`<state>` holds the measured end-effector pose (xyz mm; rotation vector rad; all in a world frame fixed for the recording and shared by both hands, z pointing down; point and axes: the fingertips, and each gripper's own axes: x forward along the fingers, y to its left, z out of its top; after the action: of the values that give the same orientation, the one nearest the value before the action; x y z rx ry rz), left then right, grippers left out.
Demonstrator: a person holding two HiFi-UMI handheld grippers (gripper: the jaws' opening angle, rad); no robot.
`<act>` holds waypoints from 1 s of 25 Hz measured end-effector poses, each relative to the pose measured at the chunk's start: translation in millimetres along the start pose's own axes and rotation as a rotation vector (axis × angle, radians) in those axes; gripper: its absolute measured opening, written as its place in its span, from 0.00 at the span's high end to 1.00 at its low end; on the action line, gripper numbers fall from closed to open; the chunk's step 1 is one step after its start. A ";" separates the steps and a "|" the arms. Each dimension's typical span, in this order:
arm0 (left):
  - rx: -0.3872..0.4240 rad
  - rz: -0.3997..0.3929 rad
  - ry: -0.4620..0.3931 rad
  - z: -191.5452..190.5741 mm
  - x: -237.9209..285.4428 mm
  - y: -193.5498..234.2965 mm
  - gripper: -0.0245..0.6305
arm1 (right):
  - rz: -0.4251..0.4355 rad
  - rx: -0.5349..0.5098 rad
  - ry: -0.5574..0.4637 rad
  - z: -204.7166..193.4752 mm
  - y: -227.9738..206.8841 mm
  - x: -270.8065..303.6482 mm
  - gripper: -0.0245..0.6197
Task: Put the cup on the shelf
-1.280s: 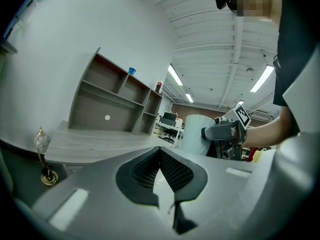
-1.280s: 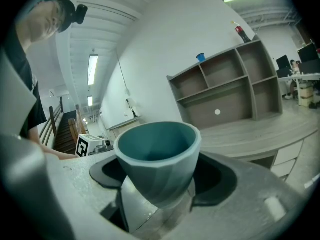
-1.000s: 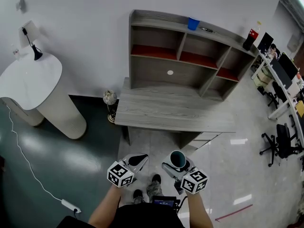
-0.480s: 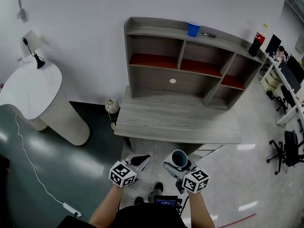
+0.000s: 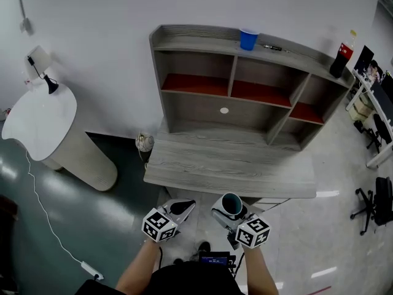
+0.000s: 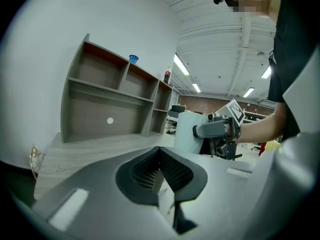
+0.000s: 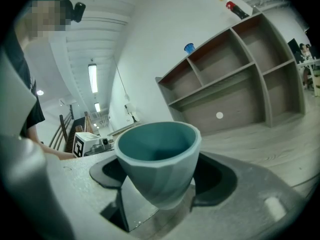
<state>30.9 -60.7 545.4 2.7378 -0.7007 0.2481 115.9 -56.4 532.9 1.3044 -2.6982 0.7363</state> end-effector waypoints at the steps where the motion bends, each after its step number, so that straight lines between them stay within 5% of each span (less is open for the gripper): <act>1: -0.004 0.005 -0.002 1.3 2.8 1.2 0.97 | 0.008 0.000 0.002 1.7 -4.1 1.5 0.37; 13: -0.054 0.094 -0.006 -3.0 9.8 16.3 0.97 | 0.081 0.001 0.047 4.5 -20.8 19.8 0.37; 25: -0.093 0.068 -0.047 3.1 33.9 53.8 0.97 | 0.024 -0.003 0.074 10.8 -47.8 39.5 0.37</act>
<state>34.1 -121.5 563.9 2.6424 -0.7986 0.1617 128.1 -115.1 552.0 1.2211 -2.6608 0.7659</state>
